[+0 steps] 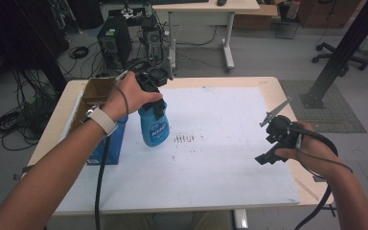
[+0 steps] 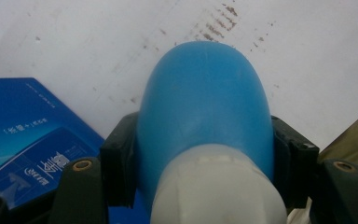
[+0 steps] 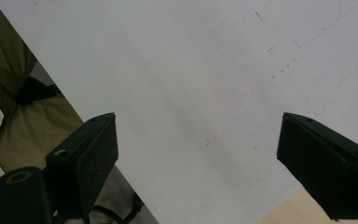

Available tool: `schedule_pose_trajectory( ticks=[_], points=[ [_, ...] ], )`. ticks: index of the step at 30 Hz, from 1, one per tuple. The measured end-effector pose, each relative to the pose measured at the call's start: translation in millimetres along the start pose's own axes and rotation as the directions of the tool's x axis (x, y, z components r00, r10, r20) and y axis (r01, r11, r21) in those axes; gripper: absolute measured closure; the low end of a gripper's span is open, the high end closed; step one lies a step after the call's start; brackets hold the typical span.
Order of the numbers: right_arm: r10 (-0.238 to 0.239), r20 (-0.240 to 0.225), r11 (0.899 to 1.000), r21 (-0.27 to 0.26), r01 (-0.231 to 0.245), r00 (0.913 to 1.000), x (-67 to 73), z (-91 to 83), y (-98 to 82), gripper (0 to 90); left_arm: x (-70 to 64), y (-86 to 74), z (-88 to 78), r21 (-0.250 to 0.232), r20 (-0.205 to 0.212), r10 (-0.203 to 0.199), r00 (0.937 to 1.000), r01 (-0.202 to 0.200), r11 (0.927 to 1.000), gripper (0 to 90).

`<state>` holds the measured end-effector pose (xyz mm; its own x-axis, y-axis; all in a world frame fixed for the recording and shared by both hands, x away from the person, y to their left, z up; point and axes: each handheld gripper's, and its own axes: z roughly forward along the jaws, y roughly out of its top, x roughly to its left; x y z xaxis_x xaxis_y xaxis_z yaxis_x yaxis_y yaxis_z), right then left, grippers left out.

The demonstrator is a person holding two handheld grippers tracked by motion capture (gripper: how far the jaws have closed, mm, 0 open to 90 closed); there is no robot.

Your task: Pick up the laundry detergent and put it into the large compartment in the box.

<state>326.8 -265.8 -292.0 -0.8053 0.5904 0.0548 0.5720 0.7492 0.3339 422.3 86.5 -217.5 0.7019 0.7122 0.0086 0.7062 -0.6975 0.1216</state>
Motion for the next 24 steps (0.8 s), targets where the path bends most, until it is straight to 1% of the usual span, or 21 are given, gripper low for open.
schedule_pose_trajectory(
  ticks=[4,5,11,17,18,22,24],
  points=[
    [-0.002,0.001,1.000,0.000,0.002,1.0000,0.1,-0.3,0.2,12.6,0.1,-0.8,-8.6,-0.001,-0.001,-0.008,1.0000,0.008,1.0000,37.4],
    [-0.003,0.001,1.000,0.000,0.003,1.0000,0.0,-0.4,0.2,12.6,0.3,-1.1,-11.1,-0.001,-0.002,-0.015,0.9999,0.015,0.9999,37.4],
    [-0.003,0.001,1.000,0.003,0.003,1.0000,0.0,-0.1,1.1,12.6,1.2,-2.0,-26.4,-0.008,-0.015,-0.038,0.9992,0.038,0.9992,37.3],
    [-0.010,0.000,1.000,0.002,0.010,1.0000,0.0,0.1,3.7,12.6,-0.3,-2.4,-39.4,-0.015,-0.029,-0.052,0.9982,0.052,0.9985,37.4],
    [-0.012,0.000,1.000,-0.001,0.012,0.9999,-0.1,0.3,4.2,12.6,-0.3,-2.4,-42.4,-0.009,-0.029,-0.054,0.9981,0.053,0.9985,37.4],
    [-0.015,-0.001,1.000,0.001,0.015,0.9999,0.7,0.5,5.8,12.6,-0.9,-3.3,-51.0,-0.022,-0.019,-0.079,0.9967,0.078,0.9967,37.4],
    [-0.018,0.000,1.000,0.001,0.018,0.9998,0.8,0.5,6.2,12.6,-0.7,-3.5,-55.5,-0.021,-0.015,-0.079,0.9968,0.079,0.9967,37.4]
  ],
)
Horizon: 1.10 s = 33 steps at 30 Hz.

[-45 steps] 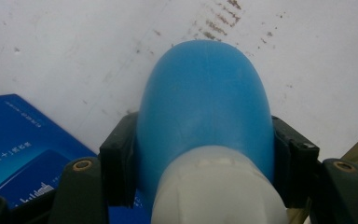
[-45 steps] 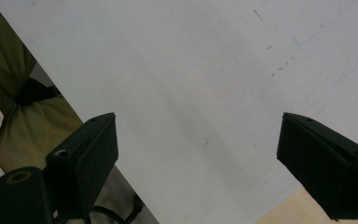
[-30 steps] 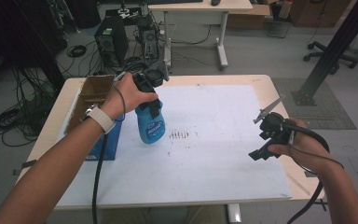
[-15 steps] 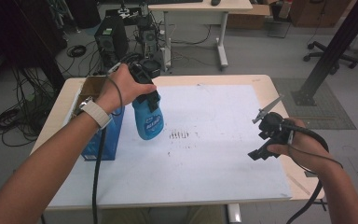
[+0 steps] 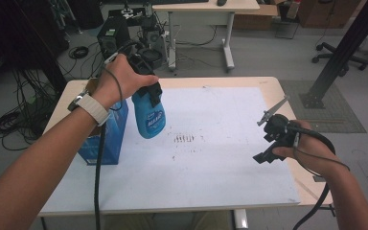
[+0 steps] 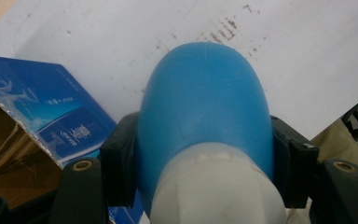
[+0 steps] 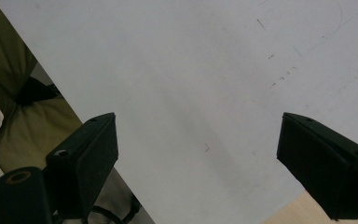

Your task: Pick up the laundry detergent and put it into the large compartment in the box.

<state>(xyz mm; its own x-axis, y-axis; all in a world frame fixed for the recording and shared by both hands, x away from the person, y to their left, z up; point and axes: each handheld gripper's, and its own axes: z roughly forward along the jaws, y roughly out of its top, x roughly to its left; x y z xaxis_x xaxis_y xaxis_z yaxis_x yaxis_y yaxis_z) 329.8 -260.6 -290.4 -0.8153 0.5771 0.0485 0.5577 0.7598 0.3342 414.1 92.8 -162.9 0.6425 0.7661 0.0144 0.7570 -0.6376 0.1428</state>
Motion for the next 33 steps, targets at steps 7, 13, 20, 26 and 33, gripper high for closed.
schedule_pose_trajectory(
  ticks=[7,13,20,26,33],
  points=[
    [-0.001,0.000,1.000,-0.001,0.001,1.0000,0.7,-1.1,0.5,12.6,0.2,-1.4,-14.9,-0.015,0.003,-0.040,0.9992,0.040,0.9991,37.4],
    [-0.001,0.003,1.000,-0.004,0.001,1.0000,0.8,-1.7,0.5,12.6,1.5,-2.9,-27.3,-0.013,-0.013,-0.060,0.9981,0.060,0.9981,37.4],
    [-0.008,-0.001,1.000,-0.010,0.008,1.0000,1.4,-0.3,2.4,12.6,5.9,-6.0,-43.2,-0.021,-0.013,-0.098,0.9951,0.098,0.9950,37.4],
    [-0.013,-0.002,1.000,-0.005,0.013,0.9999,1.2,1.7,3.1,12.6,10.7,-8.5,-49.7,-0.015,-0.005,-0.135,0.9908,0.135,0.9907,37.4],
    [-0.012,-0.002,1.000,-0.009,0.012,0.9999,0.9,2.0,3.8,12.6,17.9,-12.8,-62.0,-0.017,-0.014,-0.180,0.9836,0.180,0.9836,37.4]
  ],
)
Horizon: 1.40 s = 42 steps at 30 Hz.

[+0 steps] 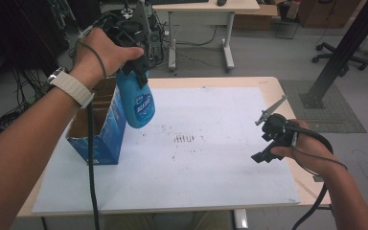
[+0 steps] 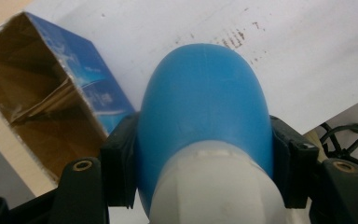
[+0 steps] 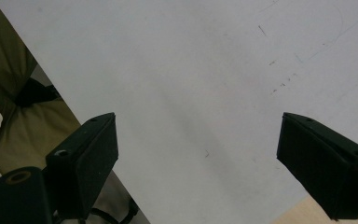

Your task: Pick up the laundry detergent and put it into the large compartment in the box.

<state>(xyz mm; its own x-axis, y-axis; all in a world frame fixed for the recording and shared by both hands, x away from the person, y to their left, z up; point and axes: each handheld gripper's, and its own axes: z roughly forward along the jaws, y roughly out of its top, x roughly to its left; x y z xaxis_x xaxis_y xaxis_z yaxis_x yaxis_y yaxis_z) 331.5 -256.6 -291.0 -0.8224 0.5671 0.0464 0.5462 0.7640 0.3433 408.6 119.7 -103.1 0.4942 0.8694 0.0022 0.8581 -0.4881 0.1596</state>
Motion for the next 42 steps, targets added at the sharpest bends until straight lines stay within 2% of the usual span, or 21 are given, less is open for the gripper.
schedule_pose_trajectory(
  ticks=[12,22,31,37,42],
  points=[
    [-0.009,-0.004,1.000,0.001,0.009,1.0000,0.9,1.4,4.5,12.6,12.5,-6.8,-23.8,-0.008,-0.001,-0.090,0.9959,0.090,0.9959,37.4],
    [-0.019,-0.005,1.000,-0.001,0.019,0.9998,1.3,1.7,8.3,12.6,33.8,-17.0,-38.1,-0.023,0.003,-0.165,0.9863,0.165,0.9860,37.4],
    [-0.021,-0.003,1.000,0.003,0.021,0.9998,0.7,1.3,9.8,12.6,52.5,-25.4,-48.4,-0.034,-0.003,-0.234,0.9723,0.234,0.9717,37.4],
    [-0.024,-0.004,1.000,0.000,0.024,0.9997,0.9,0.7,9.8,12.6,65.5,-30.2,-51.6,-0.042,-0.005,-0.288,0.9576,0.288,0.9568,37.4],
    [-0.021,-0.003,1.000,-0.002,0.021,0.9998,0.6,0.2,8.7,12.6,76.1,-33.8,-52.4,-0.045,-0.009,-0.319,0.9476,0.319,0.9468,37.5]
  ],
)
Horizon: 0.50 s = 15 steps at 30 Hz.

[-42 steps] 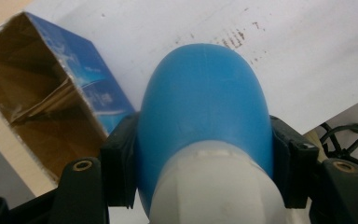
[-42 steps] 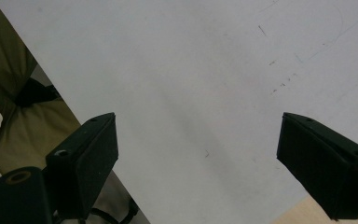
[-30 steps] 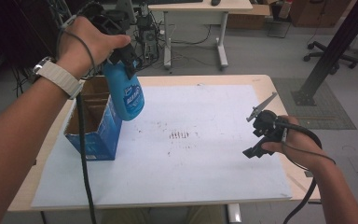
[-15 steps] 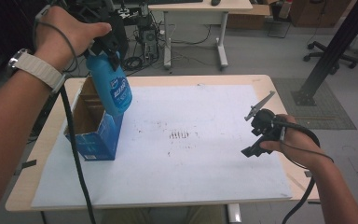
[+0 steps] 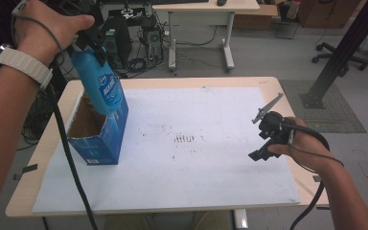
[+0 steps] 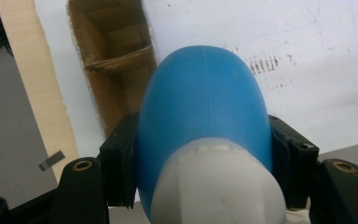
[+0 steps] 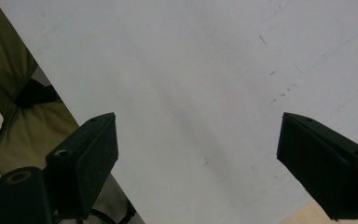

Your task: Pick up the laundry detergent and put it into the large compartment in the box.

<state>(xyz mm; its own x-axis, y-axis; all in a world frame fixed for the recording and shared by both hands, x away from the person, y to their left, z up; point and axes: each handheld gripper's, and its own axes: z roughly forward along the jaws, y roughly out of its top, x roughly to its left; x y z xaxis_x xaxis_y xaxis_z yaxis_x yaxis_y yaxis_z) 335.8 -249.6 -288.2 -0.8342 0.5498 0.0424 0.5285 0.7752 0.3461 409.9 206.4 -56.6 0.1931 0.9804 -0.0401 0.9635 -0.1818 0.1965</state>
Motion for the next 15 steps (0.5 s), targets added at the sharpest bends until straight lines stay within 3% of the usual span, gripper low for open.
schedule_pose_trajectory(
  ticks=[15],
  points=[
    [0.005,0.003,1.000,0.002,-0.005,1.0000,-1.0,-1.3,-2.1,12.6,24.9,-2.9,-0.7,-0.010,-0.040,-0.087,0.9954,0.086,0.9962,37.5]
  ],
)
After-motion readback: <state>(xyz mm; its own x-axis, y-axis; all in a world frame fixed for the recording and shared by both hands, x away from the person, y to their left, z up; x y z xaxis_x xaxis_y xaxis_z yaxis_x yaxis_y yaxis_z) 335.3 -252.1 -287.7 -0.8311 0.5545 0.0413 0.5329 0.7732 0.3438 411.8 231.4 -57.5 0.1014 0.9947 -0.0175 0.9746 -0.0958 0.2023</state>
